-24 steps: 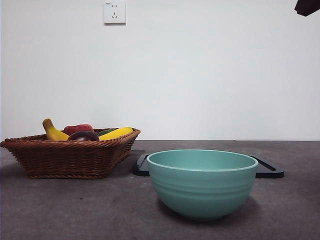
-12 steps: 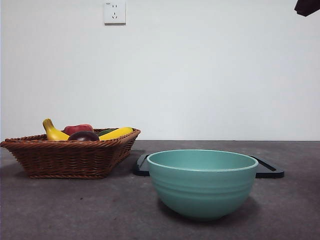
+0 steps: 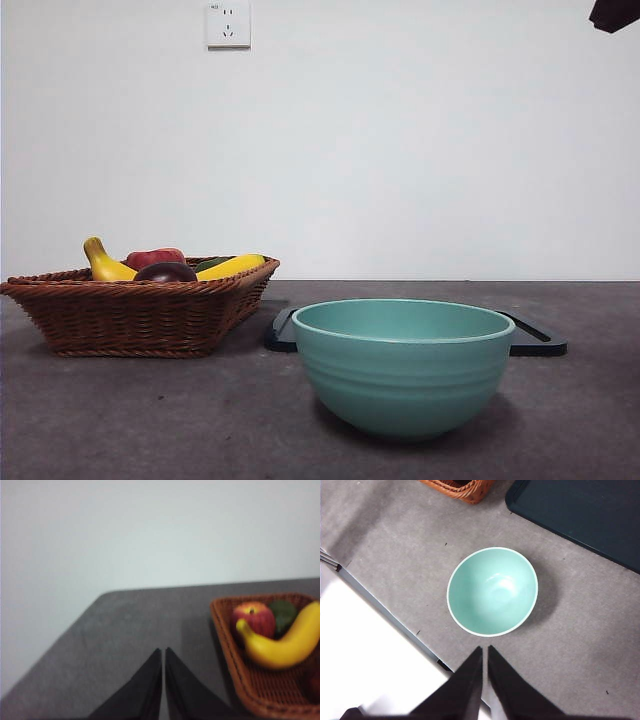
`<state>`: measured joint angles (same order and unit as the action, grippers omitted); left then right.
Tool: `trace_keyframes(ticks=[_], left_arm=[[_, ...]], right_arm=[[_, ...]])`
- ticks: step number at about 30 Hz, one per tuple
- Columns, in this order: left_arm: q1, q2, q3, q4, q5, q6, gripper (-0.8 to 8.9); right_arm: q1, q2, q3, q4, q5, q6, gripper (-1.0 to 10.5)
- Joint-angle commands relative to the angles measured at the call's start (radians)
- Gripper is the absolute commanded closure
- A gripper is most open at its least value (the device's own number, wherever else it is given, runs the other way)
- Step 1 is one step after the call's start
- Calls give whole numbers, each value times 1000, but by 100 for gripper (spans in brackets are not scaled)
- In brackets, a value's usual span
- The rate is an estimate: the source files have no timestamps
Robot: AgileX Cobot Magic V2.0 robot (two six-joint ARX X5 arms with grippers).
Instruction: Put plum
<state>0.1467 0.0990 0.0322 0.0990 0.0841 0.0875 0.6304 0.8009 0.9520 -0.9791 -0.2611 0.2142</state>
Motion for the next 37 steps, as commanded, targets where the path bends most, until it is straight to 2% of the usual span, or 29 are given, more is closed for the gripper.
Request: trace_keyframes(ticks=[1, 11, 17, 37], left_arm=[[4, -19, -21, 4, 1, -14, 804], [4, -96, -21, -195, -7, -13, 804], [3, -96, -21, -262, -6, -14, 804], [3, -96, -21, -258, -7, -14, 804]], right_arm=[[9, 7, 15, 9, 0, -6, 941], [9, 7, 15, 10, 0, -5, 941], [9, 7, 15, 10, 0, -6, 941], [9, 7, 15, 10, 0, -6, 941]])
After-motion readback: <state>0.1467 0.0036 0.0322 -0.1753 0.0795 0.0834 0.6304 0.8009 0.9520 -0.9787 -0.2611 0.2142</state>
